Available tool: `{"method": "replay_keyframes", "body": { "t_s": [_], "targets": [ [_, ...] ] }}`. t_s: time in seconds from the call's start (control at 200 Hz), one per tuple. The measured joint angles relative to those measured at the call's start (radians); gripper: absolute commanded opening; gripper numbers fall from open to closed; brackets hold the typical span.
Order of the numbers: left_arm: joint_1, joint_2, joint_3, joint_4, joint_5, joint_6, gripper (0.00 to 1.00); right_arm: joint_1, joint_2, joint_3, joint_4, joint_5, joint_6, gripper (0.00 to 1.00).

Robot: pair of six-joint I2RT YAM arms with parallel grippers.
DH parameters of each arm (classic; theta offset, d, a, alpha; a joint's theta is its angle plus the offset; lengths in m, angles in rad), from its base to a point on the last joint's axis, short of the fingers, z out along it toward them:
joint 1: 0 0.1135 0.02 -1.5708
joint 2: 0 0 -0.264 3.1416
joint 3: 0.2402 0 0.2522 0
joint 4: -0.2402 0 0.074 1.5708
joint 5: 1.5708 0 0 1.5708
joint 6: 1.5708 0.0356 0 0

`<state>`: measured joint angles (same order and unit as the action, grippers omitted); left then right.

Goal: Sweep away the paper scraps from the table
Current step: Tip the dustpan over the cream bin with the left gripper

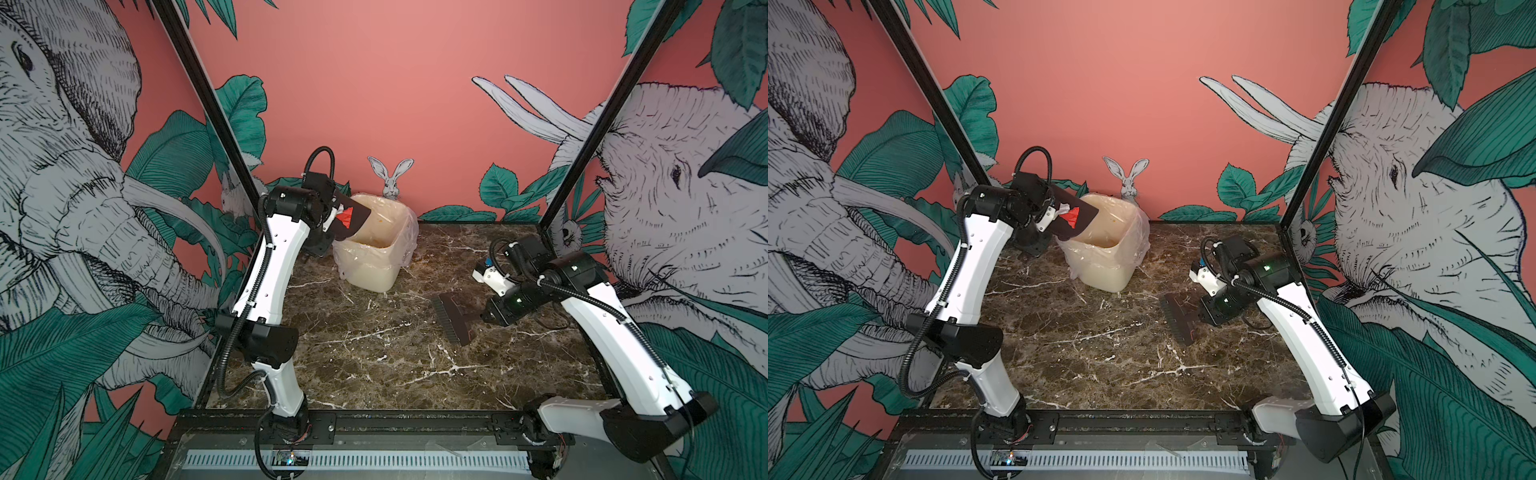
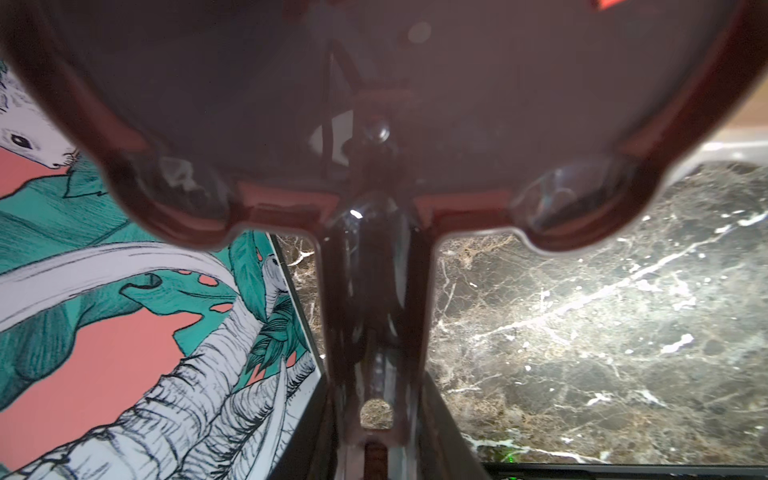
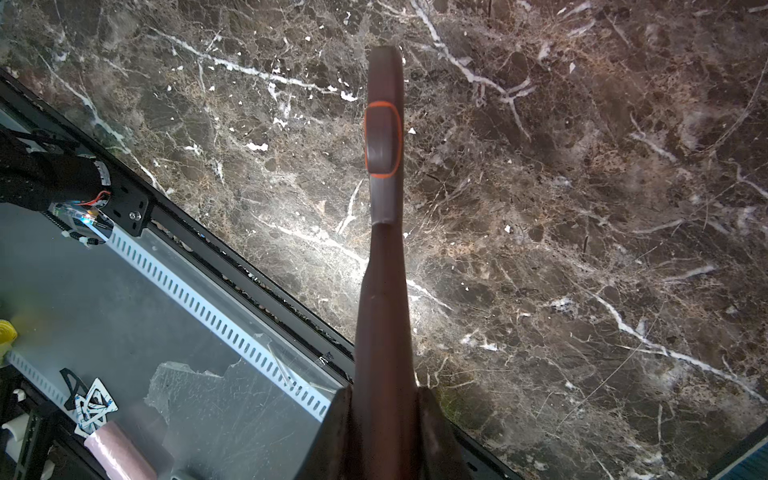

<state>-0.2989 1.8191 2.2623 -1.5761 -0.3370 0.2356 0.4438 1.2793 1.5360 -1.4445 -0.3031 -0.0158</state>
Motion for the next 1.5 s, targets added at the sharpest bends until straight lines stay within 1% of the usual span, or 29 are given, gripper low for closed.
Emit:
{"method": "replay_keyframes", "body": {
  "t_s": [0.21,0.49,0.77,0.9,1.04,1.115,1.245,1.371,1.431,1.501],
  "targets": [
    [-0.027,0.008,0.01,0.016,-0.082,0.057,0.0,0.0,0.016,0.003,-0.013,-0.002,0.0,0.0],
    [-0.114,0.039,0.011,0.06,-0.245,0.158,0.0,0.0,0.042,0.037,-0.03,-0.003,0.001,0.0],
    [-0.14,0.056,0.006,0.166,-0.401,0.313,0.0,0.0,0.043,0.053,-0.055,-0.002,0.001,0.0],
    [-0.153,0.05,-0.045,0.239,-0.472,0.397,0.0,0.0,0.049,0.057,-0.062,-0.001,0.0,0.0],
    [-0.183,0.015,-0.183,0.375,-0.546,0.522,0.0,0.0,0.057,0.072,-0.064,0.0,0.0,0.0],
    [-0.204,-0.009,-0.264,0.475,-0.587,0.613,0.0,0.0,0.057,0.072,-0.065,0.0,0.0,0.0],
    [-0.236,-0.068,-0.414,0.712,-0.648,0.81,0.0,0.0,0.057,0.072,-0.065,0.0,0.0,0.0],
    [-0.26,-0.125,-0.537,0.946,-0.684,1.009,0.0,0.0,0.057,0.072,-0.066,0.0,0.0,0.0],
    [-0.267,-0.143,-0.575,1.034,-0.697,1.093,0.0,0.0,0.057,0.073,-0.065,0.0,0.0,0.0],
    [-0.271,-0.152,-0.6,1.107,-0.704,1.16,0.0,0.0,0.057,0.073,-0.066,0.0,0.0,0.0]
  ]
}}
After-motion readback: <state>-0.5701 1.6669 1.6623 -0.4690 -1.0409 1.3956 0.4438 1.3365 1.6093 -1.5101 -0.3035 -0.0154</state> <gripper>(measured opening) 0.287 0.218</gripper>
